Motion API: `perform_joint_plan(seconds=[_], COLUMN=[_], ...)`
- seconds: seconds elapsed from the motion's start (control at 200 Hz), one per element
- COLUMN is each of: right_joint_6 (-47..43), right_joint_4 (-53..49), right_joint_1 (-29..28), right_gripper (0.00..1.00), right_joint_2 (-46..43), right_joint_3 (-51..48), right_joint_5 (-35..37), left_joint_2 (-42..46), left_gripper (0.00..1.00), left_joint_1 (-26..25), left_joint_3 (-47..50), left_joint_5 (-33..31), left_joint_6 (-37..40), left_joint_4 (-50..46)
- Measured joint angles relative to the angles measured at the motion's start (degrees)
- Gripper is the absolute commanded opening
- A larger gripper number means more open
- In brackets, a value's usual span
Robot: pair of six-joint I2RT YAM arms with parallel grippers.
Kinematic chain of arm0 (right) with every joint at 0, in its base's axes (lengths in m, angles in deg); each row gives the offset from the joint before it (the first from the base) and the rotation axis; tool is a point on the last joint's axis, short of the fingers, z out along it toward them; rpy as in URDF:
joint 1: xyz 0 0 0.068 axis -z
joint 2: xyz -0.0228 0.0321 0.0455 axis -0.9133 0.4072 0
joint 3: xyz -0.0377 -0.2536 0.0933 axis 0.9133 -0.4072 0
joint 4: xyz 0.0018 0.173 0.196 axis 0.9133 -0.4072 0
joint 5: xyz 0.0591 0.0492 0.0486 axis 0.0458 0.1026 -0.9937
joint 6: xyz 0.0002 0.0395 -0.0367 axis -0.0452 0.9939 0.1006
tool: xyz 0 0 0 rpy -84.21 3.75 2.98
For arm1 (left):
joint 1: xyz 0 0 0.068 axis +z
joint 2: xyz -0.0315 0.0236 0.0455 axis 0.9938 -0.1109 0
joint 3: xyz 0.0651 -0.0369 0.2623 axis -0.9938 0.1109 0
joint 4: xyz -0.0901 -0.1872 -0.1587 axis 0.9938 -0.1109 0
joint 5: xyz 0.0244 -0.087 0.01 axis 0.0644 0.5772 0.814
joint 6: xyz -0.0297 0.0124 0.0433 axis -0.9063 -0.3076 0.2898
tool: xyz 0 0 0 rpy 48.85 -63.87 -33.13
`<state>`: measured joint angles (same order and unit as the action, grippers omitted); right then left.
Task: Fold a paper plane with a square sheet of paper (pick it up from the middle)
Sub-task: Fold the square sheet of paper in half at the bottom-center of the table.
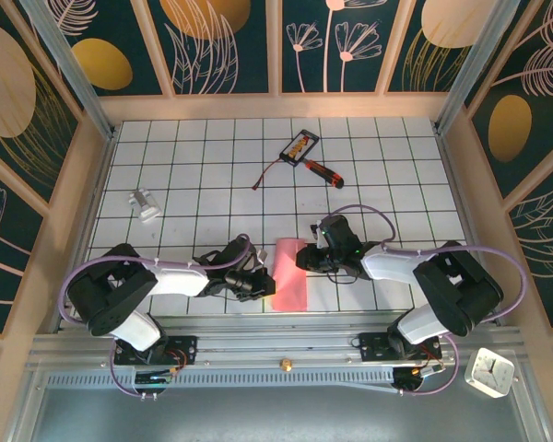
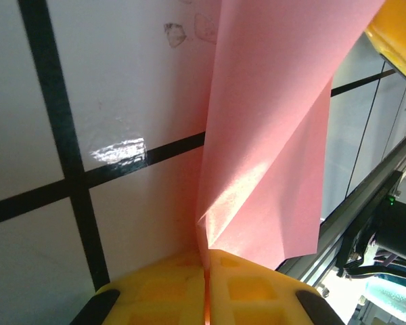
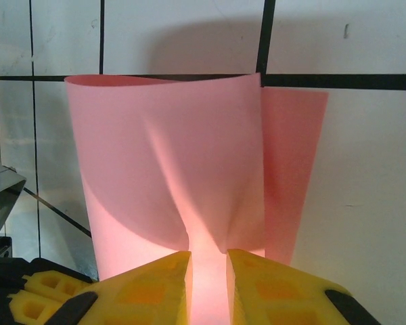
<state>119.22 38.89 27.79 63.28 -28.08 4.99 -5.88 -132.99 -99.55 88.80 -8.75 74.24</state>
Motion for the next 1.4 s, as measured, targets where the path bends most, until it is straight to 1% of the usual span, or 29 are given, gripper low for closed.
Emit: perform_joint_plan(seconds=[0.225,0.4,0.51,0.801,1.111,1.401], right_joint_6=[0.9,1.6,1.5,0.5,-0.9,-1.1], right_joint_4=[2.7,4.6,4.7,5.0,3.5,3.4], right_joint_1=[4.0,4.1,3.9,3.3,3.2,3.2], right_gripper=[0.24,0.24,0.23,0.21,0.19,0.18], right_joint_2=[-3.1,-3.1,-1.2,4.7,9.1,9.6], right_joint_3=[0.0,0.1,2.1,7.5,7.6,7.1], right_joint_5=[-4.5,-6.6,-7.1,-6.8,-4.3,-2.5], left_joint_2=[-0.4,-0.5,-0.6,-0.8,-1.2,-1.2], left_gripper=[0.09,0.10,0.10,0.10,0.11,0.14], left_joint_1=[0.3,0.4,0.4,0.4,0.4,0.4], left_joint_3=[0.0,-0.1,-0.2,-0.8,-2.0,-2.9], left_joint_5=[0.7,0.9,0.9,0.9,1.1,1.1], left_joint_6=[0.0,0.1,0.5,1.2,2.4,3.3], left_joint_4=[0.0,0.0,-0.2,-1.1,-3.0,-4.7])
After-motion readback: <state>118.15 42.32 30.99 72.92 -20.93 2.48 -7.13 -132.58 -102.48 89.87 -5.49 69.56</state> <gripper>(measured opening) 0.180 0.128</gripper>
